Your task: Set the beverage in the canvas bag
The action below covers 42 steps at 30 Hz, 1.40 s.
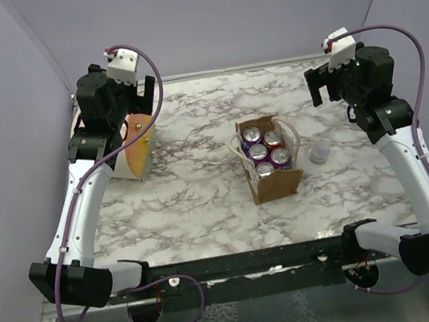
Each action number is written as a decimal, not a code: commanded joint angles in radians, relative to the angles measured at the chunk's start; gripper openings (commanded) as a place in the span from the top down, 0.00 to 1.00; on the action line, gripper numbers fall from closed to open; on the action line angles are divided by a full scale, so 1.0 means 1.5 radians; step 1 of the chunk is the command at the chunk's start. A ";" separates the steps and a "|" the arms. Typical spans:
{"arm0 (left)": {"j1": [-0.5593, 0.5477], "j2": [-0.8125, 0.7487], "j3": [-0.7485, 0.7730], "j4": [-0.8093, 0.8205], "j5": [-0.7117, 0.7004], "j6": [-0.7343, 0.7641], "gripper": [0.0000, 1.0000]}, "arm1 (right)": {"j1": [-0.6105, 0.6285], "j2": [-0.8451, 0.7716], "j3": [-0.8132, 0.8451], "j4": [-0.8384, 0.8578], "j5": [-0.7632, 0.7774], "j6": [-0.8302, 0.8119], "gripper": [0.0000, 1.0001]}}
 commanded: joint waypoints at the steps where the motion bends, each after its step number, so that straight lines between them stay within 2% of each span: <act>1: 0.009 -0.010 0.020 0.008 -0.017 -0.016 0.01 | -0.006 -0.031 -0.013 0.010 0.032 0.010 0.01; 14: 0.012 -0.046 -0.034 0.044 -0.036 -0.055 0.01 | -0.006 -0.129 -0.055 -0.041 0.046 0.006 0.00; 18: 0.012 -0.059 -0.052 0.057 -0.004 -0.070 0.01 | -0.006 -0.144 -0.056 -0.051 0.040 0.007 0.01; 29: 0.021 -0.074 -0.042 0.040 0.007 -0.062 0.01 | -0.006 -0.168 -0.051 -0.054 0.040 0.011 0.01; 36: 0.024 -0.103 -0.054 0.033 0.003 -0.046 0.01 | -0.051 -0.183 -0.051 -0.050 0.011 0.028 0.00; 42: 0.025 -0.158 -0.104 0.030 -0.012 -0.024 0.01 | -0.105 -0.215 -0.042 -0.043 -0.036 0.044 0.00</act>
